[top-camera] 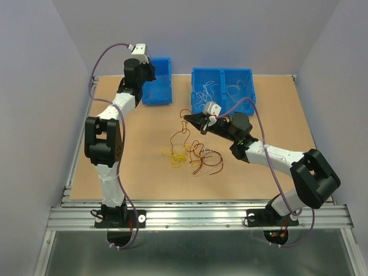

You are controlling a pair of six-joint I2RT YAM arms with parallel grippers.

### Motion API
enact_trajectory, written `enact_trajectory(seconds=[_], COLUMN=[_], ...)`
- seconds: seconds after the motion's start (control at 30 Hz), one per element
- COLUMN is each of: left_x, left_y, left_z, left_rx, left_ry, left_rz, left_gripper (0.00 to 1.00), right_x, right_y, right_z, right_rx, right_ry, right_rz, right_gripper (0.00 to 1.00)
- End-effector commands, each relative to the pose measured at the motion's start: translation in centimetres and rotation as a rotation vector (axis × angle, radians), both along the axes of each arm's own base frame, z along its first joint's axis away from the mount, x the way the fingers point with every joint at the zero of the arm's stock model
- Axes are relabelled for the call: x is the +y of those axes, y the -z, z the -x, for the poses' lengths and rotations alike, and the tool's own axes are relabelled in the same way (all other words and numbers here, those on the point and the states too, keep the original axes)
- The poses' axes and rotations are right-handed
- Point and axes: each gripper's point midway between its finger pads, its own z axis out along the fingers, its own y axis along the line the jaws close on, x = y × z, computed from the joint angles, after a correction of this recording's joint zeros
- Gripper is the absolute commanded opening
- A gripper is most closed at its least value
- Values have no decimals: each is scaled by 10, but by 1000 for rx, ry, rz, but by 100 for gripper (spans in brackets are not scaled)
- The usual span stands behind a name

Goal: Untangle the cables

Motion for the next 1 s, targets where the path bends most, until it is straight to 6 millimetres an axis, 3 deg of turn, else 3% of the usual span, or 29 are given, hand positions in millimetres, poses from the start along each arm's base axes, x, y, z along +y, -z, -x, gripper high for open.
enact_trajectory(seconds=[0.0,0.1,0.23,0.27,0.3,0.33,0.47,0.57,0.7,0.83,0.97], left_x=[-6,-2,21,23,24,30,33,27,24,42,39], left_y=[-17,9,35,28,41,38,60,60,41,29,33], left_z=[-5,-9,-22,-27,-32,-37,-47,-54,-57,-58,-58], left_rx=[-113,-71,-1,-11,14,13,51,38,2,-16,-21], left_ry=[41,19,-117,-136,-137,-168,-183,-167,-194,-329,-348], left_rz=[48,25,-57,-60,-74,-98,-127,-138,-78,13,14], left_gripper=[0,0,0,0,0,0,0,0,0,0,0], right_x=[-10,-10,-9,-8,-7,-6,-3,-2,0,2,3], right_y=[-13,-13,-15,-15,-13,-13,-14,-14,-14,-13,-15], right_z=[2,3,2,1,1,-1,-2,-2,-3,-4,-2], right_rx=[-46,-44,-39,-38,-32,-29,-21,-20,-16,-8,-9], right_ry=[28,22,21,20,19,17,7,3,-3,-10,-20], right_rz=[-13,-15,-19,-18,-18,-18,-20,-20,-21,-19,-22], right_gripper=[0,1,0,0,1,1,1,0,1,1,0])
